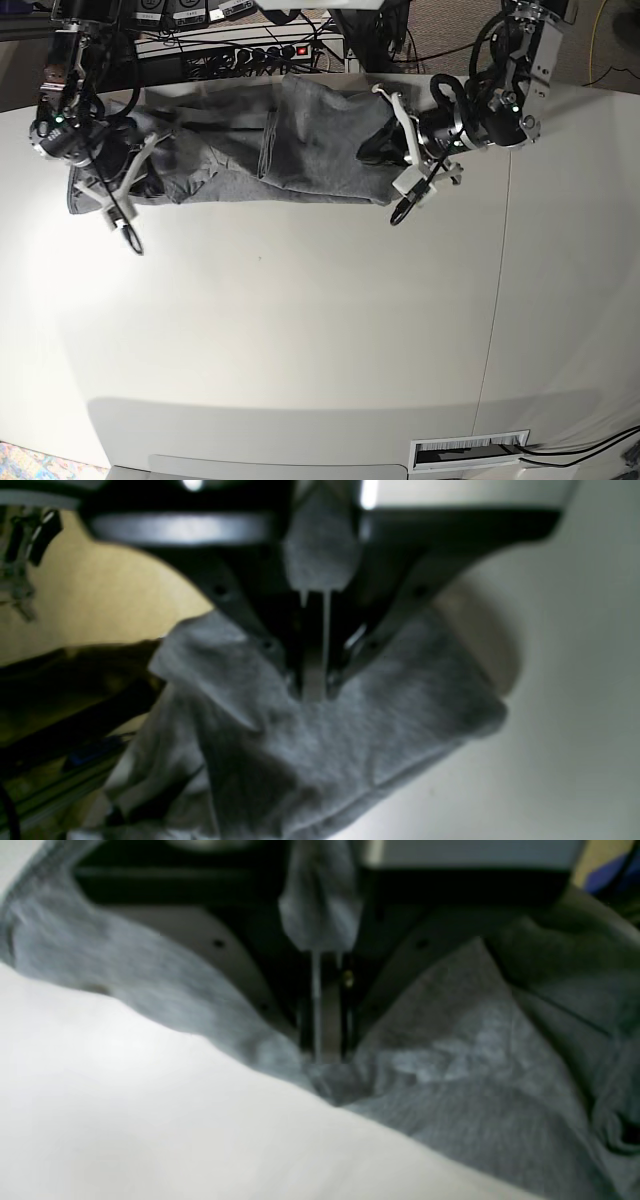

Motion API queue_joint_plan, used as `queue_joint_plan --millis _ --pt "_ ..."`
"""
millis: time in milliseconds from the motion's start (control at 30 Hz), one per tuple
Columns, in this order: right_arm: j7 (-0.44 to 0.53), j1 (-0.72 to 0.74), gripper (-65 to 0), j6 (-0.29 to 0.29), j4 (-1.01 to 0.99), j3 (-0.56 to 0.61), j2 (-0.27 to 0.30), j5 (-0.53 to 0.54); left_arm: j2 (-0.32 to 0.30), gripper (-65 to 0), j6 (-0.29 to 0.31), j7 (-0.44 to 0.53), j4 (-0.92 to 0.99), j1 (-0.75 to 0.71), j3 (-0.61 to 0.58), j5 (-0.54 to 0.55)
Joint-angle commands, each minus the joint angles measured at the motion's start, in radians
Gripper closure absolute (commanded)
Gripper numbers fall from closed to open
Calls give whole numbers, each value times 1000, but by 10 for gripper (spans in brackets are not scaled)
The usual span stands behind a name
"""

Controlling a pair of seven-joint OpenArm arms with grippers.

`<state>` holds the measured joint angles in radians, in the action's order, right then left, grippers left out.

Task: Fold the T-shirt properly
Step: 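Release the fold and regrasp the folded end with the left gripper, then grasp the strip's other end with the right gripper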

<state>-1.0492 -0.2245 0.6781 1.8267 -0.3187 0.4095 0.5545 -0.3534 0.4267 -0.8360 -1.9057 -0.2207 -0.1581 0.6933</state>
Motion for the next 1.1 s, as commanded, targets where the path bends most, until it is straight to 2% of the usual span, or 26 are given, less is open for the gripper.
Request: queue_joint_plan --millis 0,133,167,267,333,500,633,800,967,1067 --pt "-2 11 -18 -2 35 -40 17 31 -6 0 10 33 8 6 3 8" --pt "-87 2 -22 -1 65 -183 17 114 -6 0 20 122 101 5 3 -34" --pt "-95 -8 -41 -1 65 -217 17 123 -7 0 20 144 118 5 3 -51" --pt "-113 -42 -200 -1 65 -307 18 130 -7 0 20 168 160 11 3 -81" --pt "-114 -69 -250 -1 64 -364 22 129 -6 0 29 180 176 10 3 -106" --pt "-127 -125 -250 -1 63 -478 62 155 -7 0 46 204 180 10 3 -144" --pt "-129 -144 -250 -2 13 -515 99 171 -7 0 46 208 180 10 3 -144" --pt "-147 -116 -250 -2 -185 -515 155 319 -6 0 47 209 180 9 3 -144" --pt "-279 -13 -250 5 -388 -510 207 480 -6 0 47 209 180 7 3 -143" --pt "-284 44 -251 6 -470 -504 224 488 -7 0 46 209 180 7 3 -143"
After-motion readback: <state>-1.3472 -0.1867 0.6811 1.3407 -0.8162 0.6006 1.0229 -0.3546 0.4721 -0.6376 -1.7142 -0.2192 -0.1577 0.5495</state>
